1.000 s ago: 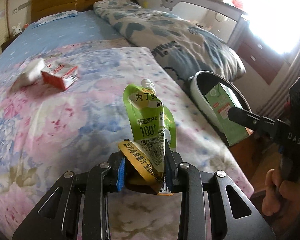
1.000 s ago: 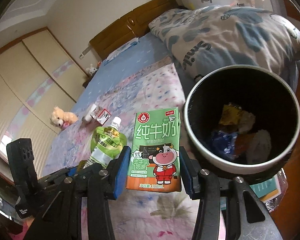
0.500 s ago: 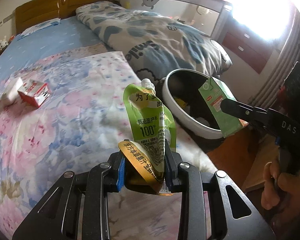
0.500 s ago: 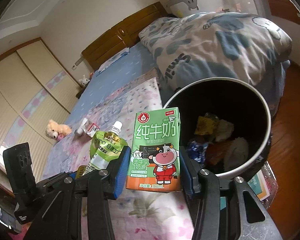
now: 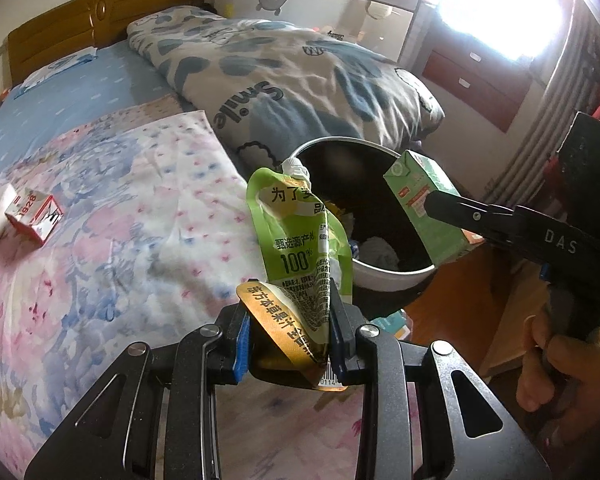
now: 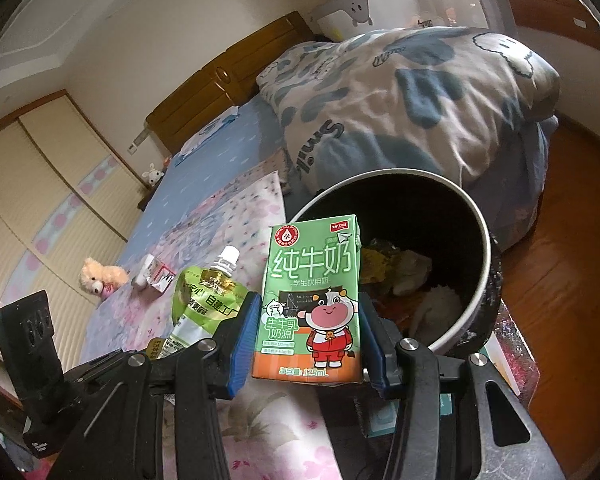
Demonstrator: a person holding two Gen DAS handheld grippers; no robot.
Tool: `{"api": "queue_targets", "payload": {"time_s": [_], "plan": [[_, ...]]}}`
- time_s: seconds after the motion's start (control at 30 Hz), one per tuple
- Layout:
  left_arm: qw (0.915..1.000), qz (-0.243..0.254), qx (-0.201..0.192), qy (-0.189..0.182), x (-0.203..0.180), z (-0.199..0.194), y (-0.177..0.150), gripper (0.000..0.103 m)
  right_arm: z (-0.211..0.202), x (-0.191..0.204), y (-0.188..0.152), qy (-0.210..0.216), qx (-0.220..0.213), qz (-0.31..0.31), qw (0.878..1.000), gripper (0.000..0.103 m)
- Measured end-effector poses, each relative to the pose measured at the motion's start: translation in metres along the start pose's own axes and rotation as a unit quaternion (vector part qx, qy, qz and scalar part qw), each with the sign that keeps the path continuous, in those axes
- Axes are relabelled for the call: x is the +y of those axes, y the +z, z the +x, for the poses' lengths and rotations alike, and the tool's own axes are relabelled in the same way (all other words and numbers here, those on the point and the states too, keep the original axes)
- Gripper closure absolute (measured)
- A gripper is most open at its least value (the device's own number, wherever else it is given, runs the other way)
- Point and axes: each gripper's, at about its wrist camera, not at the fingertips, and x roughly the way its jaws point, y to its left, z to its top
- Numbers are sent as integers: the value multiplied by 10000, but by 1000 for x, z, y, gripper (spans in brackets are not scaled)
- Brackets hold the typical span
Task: Collect trash
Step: 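Carry the green milk carton and green drink pouch over the trash bin with both tools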
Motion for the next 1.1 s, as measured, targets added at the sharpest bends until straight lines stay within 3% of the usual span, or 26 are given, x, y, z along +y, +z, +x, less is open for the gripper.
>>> {"api": "queue_targets", "payload": {"time_s": [1.1], "plan": [[9992,365,157,-38,-39,36,34,75,17,-41,22,-175,44,206,9996,55]]}}
